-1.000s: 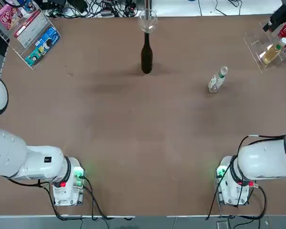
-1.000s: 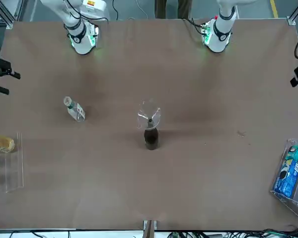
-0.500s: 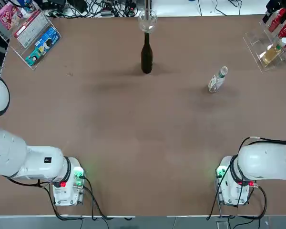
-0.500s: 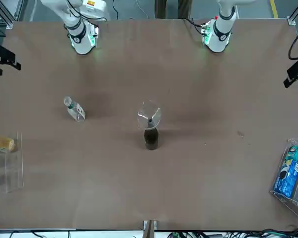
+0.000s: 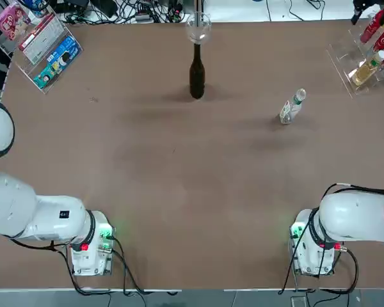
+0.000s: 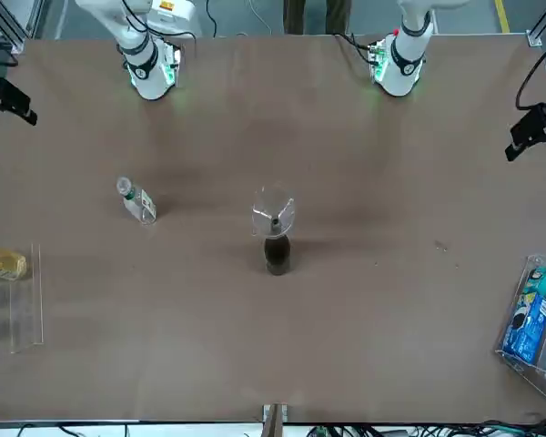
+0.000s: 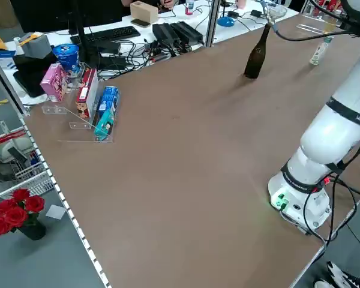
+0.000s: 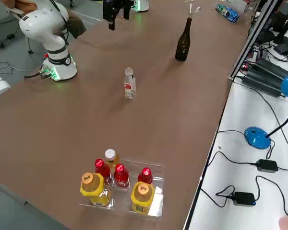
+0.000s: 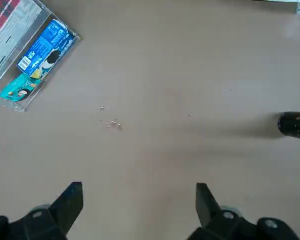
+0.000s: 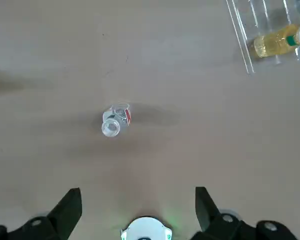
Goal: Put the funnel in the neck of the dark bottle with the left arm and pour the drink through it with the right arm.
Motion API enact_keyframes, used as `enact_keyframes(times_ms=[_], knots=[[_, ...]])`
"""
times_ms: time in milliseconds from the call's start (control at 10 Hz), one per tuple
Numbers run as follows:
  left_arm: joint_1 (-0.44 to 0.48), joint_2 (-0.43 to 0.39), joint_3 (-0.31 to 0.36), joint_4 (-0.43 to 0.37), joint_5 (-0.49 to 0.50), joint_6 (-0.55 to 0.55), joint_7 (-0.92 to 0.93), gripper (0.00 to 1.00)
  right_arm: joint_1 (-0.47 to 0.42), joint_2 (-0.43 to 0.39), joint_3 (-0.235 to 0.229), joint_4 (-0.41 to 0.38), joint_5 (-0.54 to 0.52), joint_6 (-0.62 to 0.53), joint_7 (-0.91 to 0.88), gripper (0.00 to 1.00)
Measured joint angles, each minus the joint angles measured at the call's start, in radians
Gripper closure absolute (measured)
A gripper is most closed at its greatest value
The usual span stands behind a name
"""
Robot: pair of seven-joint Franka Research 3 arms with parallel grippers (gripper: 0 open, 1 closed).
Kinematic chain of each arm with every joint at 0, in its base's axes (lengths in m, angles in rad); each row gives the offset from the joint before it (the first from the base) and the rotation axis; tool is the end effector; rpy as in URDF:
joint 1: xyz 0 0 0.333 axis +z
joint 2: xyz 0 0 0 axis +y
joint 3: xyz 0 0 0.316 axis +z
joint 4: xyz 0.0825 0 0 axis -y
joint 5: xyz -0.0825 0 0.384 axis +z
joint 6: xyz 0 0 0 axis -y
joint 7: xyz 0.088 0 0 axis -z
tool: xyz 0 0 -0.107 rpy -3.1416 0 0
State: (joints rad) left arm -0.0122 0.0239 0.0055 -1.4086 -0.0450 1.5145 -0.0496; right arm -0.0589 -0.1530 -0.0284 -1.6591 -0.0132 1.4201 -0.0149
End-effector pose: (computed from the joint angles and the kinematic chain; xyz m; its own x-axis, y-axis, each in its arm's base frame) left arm 0.5554 -0.0088 0.6823 0.9960 0.0403 0.0797 0.0365 -0.9982 0.0484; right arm 0.4876 -0.0455 0.6508 0.9936 -0.0733 -0.0861 -0.0729 -0.9973 0.0076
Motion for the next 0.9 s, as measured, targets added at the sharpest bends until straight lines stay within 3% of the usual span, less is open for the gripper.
enact_keyframes(times_ms=[400, 900], knots=[[0.0, -0.033, -0.002, -0.111, 0.0, 0.038, 0.004, 0.02, -0.029, -0.004, 0.006, 0.0, -0.004, 0.008, 0.01, 0.0], [0.0, -0.048, -0.002, -0.132, 0.0, 0.052, 0.008, 0.02, -0.031, -0.004, -0.012, 0.001, 0.012, 0.012, 0.01, 0.0]])
